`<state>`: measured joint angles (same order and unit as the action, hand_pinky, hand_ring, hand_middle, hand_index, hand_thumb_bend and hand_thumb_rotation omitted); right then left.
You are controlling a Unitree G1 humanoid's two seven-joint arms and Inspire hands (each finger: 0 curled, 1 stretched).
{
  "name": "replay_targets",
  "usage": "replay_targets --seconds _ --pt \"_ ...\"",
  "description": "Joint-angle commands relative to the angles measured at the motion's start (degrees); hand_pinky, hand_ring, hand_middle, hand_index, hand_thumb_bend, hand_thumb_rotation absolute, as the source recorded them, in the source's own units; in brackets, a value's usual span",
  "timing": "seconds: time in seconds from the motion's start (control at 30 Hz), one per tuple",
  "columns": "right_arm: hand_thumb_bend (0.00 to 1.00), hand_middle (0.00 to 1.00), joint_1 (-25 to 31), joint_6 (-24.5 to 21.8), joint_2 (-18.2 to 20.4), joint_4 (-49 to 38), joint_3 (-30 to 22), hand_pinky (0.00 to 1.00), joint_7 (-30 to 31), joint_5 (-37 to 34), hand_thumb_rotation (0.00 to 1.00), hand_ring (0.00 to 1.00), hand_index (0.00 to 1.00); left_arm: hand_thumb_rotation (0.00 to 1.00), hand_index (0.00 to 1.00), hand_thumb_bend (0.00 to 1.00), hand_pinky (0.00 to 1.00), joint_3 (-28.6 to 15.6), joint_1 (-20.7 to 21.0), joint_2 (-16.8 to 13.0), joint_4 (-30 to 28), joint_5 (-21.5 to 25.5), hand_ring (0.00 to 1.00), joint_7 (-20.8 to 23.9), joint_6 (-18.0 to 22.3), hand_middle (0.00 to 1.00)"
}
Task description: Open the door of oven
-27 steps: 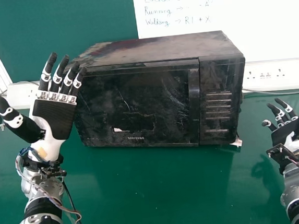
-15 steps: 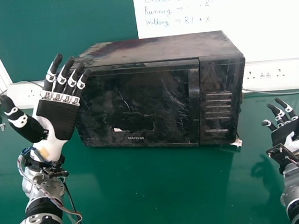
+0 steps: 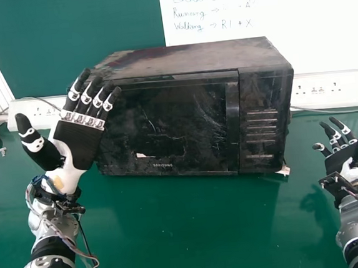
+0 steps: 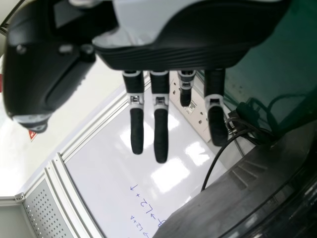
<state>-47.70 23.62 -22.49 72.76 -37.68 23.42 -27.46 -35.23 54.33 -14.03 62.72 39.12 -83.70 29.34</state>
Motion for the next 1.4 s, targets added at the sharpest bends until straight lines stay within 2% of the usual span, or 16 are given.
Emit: replay_targets --seconds 0.0,0.13,0.23,0.33,0.47,0.6,0.7,0.87,1.13,1.37 --pt "1.00 1.00 0.36 -0.01 -0.22 -0.08 0.16 0.95 0.23 0.03 0.89 0.99 0.98 0.79 0.62 0.94 0.24 1.02 0.00 -1.01 0.05 -0.89 0.42 -0.42 0.10 0.60" --pt "1.00 1.00 0.37 -0.07 -0.23 -0.09 0.09 0.94 0.23 -0.04 0.89 0.99 0.97 0.78 0.64 0.95 0.31 1.87 0.20 -1.62 0.56 -1.71 0.52 -1.23 -0.90 0.68" --pt "1.00 1.00 0.41 0.09 -0.19 -0.18 0.19 0.95 0.44 0.03 0.90 0.99 0.98 0.77 0.66 0.97 0.36 2.91 0.22 -2.08 0.69 -2.76 0.58 -0.79 -2.05 0.71" --pt "1.00 1.00 0.39 0.10 -0.19 -0.14 0.11 0.94 0.62 -0.06 0.90 0.99 0.98 0.77 0.67 0.96 0.40 3.57 0.72 -2.15 1.08 -3.23 0.62 -1.74 -2.84 0.74" --pt "1.00 1.00 0.37 0.07 -0.18 -0.10 0.18 0.95 0.49 0.02 0.90 0.99 0.98 0.76 0.68 0.95 0.41 4.21 1.00 -1.72 1.40 -3.93 0.64 -1.35 -2.90 0.75" --pt "1.00 1.00 0.35 0.33 -0.07 -0.22 0.35 0.95 0.23 0.20 0.90 0.99 0.98 0.77 0.71 0.96 0.44 5.49 1.63 -2.10 2.31 -4.66 0.69 -2.23 -5.61 0.80" --pt "1.00 1.00 0.34 0.38 -0.07 -0.21 0.44 0.95 0.08 0.27 0.91 0.99 0.98 0.77 0.73 0.96 0.45 5.90 1.81 -1.99 2.71 -5.22 0.70 -1.75 -5.94 0.81" --pt "1.00 1.00 0.26 0.31 -0.03 -0.23 0.32 0.93 0.02 0.14 0.92 0.98 0.98 0.70 0.77 0.96 0.51 6.18 2.56 -2.21 3.90 -5.63 0.73 -2.17 -9.12 0.82" --pt "1.00 1.00 0.21 0.30 0.00 -0.16 0.30 0.93 0.15 0.12 0.94 0.98 0.98 0.67 0.84 0.97 0.59 8.15 4.70 -4.49 5.60 -9.25 0.77 -2.24 -9.33 0.86" --pt "1.00 1.00 0.22 0.29 0.13 -0.25 0.32 0.94 -0.07 0.10 0.94 0.98 0.99 0.66 0.85 0.97 0.61 8.77 5.55 -4.83 6.92 -11.27 0.80 -0.76 -9.97 0.89"
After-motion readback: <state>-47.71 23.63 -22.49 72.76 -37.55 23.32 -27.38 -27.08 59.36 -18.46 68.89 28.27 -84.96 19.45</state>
